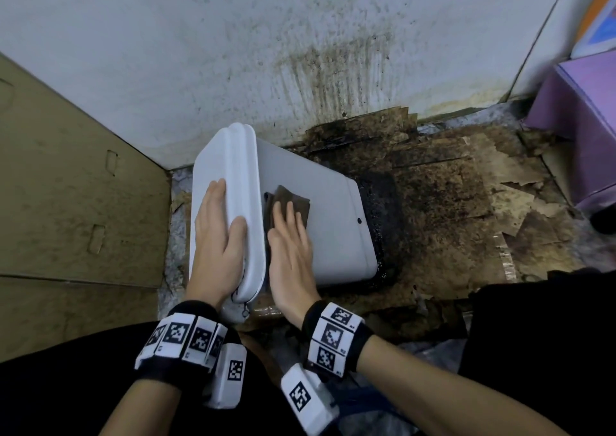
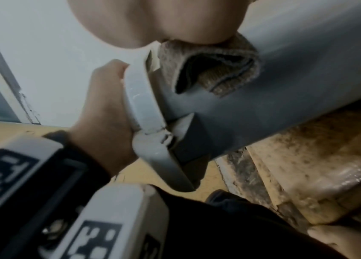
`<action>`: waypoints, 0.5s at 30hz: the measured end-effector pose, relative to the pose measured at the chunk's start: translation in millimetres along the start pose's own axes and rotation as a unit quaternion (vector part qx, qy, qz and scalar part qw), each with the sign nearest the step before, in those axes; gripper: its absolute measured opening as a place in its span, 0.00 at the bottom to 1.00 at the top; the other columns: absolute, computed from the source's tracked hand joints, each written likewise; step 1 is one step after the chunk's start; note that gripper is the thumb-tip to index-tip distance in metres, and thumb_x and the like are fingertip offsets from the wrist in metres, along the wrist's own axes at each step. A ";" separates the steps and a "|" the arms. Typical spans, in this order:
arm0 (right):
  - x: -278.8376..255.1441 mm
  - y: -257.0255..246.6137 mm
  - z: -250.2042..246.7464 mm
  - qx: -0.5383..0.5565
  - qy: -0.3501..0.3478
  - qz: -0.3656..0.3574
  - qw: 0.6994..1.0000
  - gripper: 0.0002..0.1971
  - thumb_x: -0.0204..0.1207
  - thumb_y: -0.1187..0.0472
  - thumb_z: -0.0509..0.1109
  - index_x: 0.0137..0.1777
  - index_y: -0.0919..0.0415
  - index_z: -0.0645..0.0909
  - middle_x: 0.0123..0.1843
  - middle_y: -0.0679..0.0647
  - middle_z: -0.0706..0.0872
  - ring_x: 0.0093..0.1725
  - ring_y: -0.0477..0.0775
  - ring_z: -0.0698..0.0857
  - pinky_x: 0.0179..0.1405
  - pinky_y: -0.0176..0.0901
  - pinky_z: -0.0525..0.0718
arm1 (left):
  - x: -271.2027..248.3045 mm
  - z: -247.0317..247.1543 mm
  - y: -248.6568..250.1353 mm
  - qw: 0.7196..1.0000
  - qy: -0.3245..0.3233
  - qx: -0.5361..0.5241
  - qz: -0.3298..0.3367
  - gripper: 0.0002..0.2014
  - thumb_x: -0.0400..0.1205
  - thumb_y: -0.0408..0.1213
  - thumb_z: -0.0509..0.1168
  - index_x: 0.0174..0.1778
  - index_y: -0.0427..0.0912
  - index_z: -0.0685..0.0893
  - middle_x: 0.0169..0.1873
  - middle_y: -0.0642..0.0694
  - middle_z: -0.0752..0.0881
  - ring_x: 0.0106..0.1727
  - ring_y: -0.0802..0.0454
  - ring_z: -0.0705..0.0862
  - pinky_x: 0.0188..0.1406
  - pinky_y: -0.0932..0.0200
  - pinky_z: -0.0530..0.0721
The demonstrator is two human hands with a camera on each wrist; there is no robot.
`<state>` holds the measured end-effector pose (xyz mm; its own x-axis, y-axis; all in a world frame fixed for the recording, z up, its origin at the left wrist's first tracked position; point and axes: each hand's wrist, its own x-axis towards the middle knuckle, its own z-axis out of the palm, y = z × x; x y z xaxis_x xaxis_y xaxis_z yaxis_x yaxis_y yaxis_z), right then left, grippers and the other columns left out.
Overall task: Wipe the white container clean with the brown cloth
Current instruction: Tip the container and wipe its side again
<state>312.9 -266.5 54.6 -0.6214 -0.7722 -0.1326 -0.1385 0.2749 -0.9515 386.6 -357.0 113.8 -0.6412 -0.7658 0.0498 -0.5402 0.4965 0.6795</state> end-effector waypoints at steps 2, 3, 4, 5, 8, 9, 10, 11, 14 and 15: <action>-2.9 4.4 -3.4 -0.025 0.005 -0.026 0.999 0.31 0.86 0.46 0.34 0.90 0.46 0.52 0.91 0.41 0.46 0.88 0.37 0.39 0.89 0.47 0.43 | -0.2 1.0 2.5 1.000 -0.002 0.001 -0.002 0.32 0.87 0.44 0.52 0.90 0.44 0.56 0.89 0.45 0.58 0.89 0.52 0.54 0.90 0.49 0.51; -6.5 6.8 -8.3 -0.037 0.007 -0.037 0.999 0.29 0.88 0.47 0.35 0.90 0.44 0.50 0.91 0.39 0.45 0.88 0.36 0.39 0.88 0.44 0.42 | -0.5 1.3 3.7 1.000 -0.004 0.000 -0.003 0.32 0.87 0.44 0.52 0.90 0.45 0.56 0.89 0.46 0.58 0.89 0.53 0.54 0.89 0.50 0.51; -10.1 9.0 -13.9 -0.046 0.008 -0.048 0.998 0.27 0.91 0.48 0.37 0.90 0.42 0.48 0.91 0.37 0.45 0.87 0.34 0.40 0.86 0.40 0.40 | -0.6 1.9 4.6 1.000 -0.005 0.000 -0.004 0.32 0.87 0.45 0.52 0.90 0.46 0.56 0.90 0.47 0.57 0.89 0.55 0.53 0.89 0.52 0.50; -13.7 10.3 -20.1 -0.045 0.006 -0.056 0.997 0.26 0.92 0.50 0.39 0.90 0.40 0.47 0.91 0.36 0.44 0.87 0.33 0.40 0.84 0.37 0.39 | -1.0 2.2 5.0 1.000 -0.005 0.000 -0.003 0.32 0.87 0.45 0.52 0.90 0.46 0.56 0.90 0.48 0.57 0.89 0.56 0.53 0.89 0.53 0.50; -10.5 25.1 -28.8 -0.047 0.000 -0.063 0.997 0.25 0.93 0.50 0.42 0.89 0.39 0.48 0.90 0.35 0.46 0.87 0.33 0.42 0.85 0.39 0.38 | -0.7 2.6 3.2 1.000 -0.001 0.000 -0.002 0.32 0.87 0.45 0.52 0.90 0.45 0.56 0.90 0.47 0.57 0.90 0.55 0.53 0.90 0.51 0.50; -7.3 32.4 -30.5 -0.049 0.002 -0.060 0.997 0.25 0.93 0.51 0.43 0.89 0.40 0.49 0.90 0.35 0.47 0.87 0.33 0.43 0.86 0.40 0.40 | -1.0 2.8 2.9 1.000 -0.001 -0.001 -0.003 0.32 0.87 0.45 0.52 0.90 0.45 0.56 0.89 0.48 0.57 0.90 0.55 0.53 0.90 0.51 0.50; -4.6 39.8 -31.6 -0.049 0.005 -0.056 0.997 0.25 0.93 0.51 0.43 0.89 0.40 0.49 0.90 0.36 0.47 0.87 0.33 0.43 0.87 0.41 0.41 | -1.2 2.9 3.1 1.000 0.001 -0.002 -0.002 0.32 0.87 0.45 0.52 0.90 0.45 0.56 0.89 0.48 0.58 0.90 0.55 0.53 0.90 0.51 0.51; -2.2 48.7 -33.2 -0.049 0.010 -0.053 0.997 0.25 0.93 0.51 0.43 0.90 0.41 0.49 0.91 0.36 0.47 0.88 0.34 0.43 0.87 0.41 0.42 | -1.5 3.0 3.4 1.000 0.002 -0.003 -0.002 0.32 0.87 0.45 0.52 0.90 0.45 0.57 0.89 0.48 0.58 0.89 0.55 0.53 0.89 0.52 0.51; 3.5 81.5 -39.1 -0.046 0.029 -0.015 0.998 0.26 0.92 0.49 0.41 0.90 0.43 0.49 0.91 0.39 0.48 0.88 0.34 0.44 0.88 0.42 0.44 | -2.1 2.9 3.4 1.000 0.002 -0.009 0.001 0.32 0.87 0.45 0.53 0.90 0.48 0.56 0.89 0.51 0.57 0.89 0.58 0.52 0.89 0.54 0.50; 5.7 94.2 -42.5 -0.047 0.036 0.012 0.998 0.26 0.92 0.48 0.40 0.90 0.43 0.49 0.91 0.40 0.47 0.88 0.35 0.44 0.88 0.43 0.44 | -2.2 2.9 2.7 1.000 0.001 -0.011 0.001 0.32 0.87 0.45 0.53 0.90 0.49 0.56 0.89 0.51 0.57 0.89 0.59 0.52 0.89 0.54 0.50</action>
<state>263.6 -220.7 -23.9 -0.6780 -0.7233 -0.1310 -0.1927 0.3468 -0.9179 385.0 -352.9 113.3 -0.6415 -0.7653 0.0532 -0.5263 0.4895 0.6953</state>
